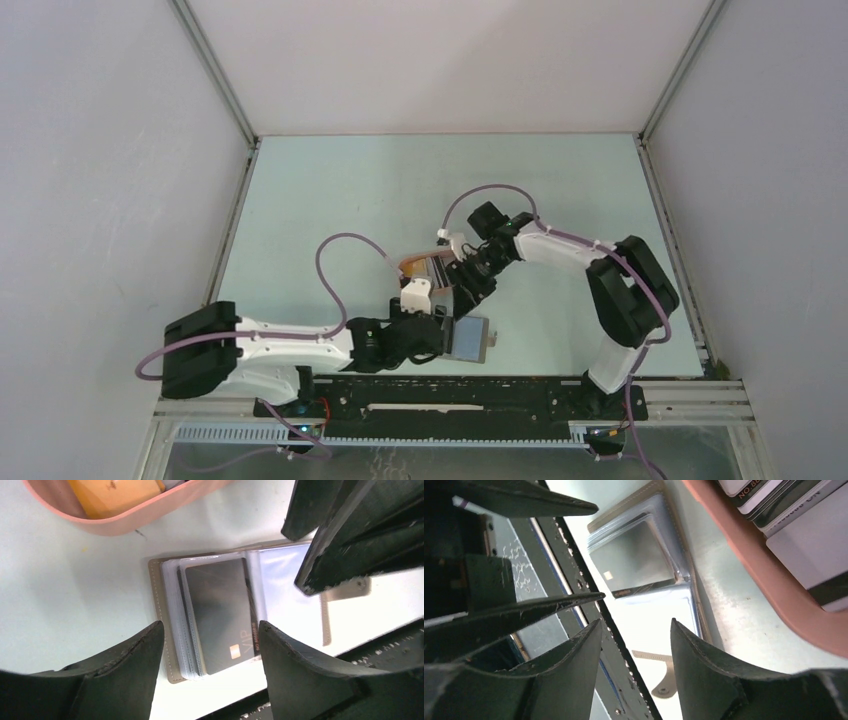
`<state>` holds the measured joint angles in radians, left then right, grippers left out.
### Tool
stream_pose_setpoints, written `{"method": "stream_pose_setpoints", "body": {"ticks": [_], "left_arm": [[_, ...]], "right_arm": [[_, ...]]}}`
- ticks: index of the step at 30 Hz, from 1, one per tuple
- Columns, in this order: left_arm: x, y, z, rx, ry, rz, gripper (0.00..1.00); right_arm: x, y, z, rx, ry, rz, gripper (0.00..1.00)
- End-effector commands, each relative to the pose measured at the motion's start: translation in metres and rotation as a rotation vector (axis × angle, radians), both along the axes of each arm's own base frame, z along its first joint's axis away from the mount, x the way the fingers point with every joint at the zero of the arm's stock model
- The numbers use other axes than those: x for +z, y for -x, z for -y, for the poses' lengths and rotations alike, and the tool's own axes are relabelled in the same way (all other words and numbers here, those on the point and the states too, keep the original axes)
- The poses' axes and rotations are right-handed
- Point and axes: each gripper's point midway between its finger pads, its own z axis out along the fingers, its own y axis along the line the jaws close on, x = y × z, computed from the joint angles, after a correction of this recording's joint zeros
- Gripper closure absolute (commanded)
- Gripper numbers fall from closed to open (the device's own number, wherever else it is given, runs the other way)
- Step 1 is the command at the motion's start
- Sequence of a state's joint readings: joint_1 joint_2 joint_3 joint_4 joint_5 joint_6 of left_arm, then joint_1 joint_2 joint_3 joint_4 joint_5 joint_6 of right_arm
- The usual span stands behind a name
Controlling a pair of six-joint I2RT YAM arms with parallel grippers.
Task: Put the credit cards into the card holder
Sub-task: Insert the credit card into the card holder.
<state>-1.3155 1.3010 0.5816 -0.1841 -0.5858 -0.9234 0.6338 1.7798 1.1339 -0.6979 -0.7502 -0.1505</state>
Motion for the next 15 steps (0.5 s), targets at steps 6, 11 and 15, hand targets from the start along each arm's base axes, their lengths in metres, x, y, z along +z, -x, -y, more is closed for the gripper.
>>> {"method": "stream_pose_setpoints", "body": {"ticks": [6, 11, 15], "left_arm": [[0.052, 0.0, 0.017, -0.154, 0.236, 0.141, 0.14], [0.069, -0.005, 0.004, -0.17, 0.291, 0.193, 0.0], [0.076, -0.01, -0.01, -0.161, 0.356, 0.204, 0.0]], "right_arm": [[0.075, -0.01, 0.019, 0.126, -0.155, 0.348, 0.41], [0.118, -0.001, 0.032, 0.189, -0.266, 0.576, 0.42], [0.135, 0.022, 0.038, 0.377, -0.4, 0.752, 0.4]]}}
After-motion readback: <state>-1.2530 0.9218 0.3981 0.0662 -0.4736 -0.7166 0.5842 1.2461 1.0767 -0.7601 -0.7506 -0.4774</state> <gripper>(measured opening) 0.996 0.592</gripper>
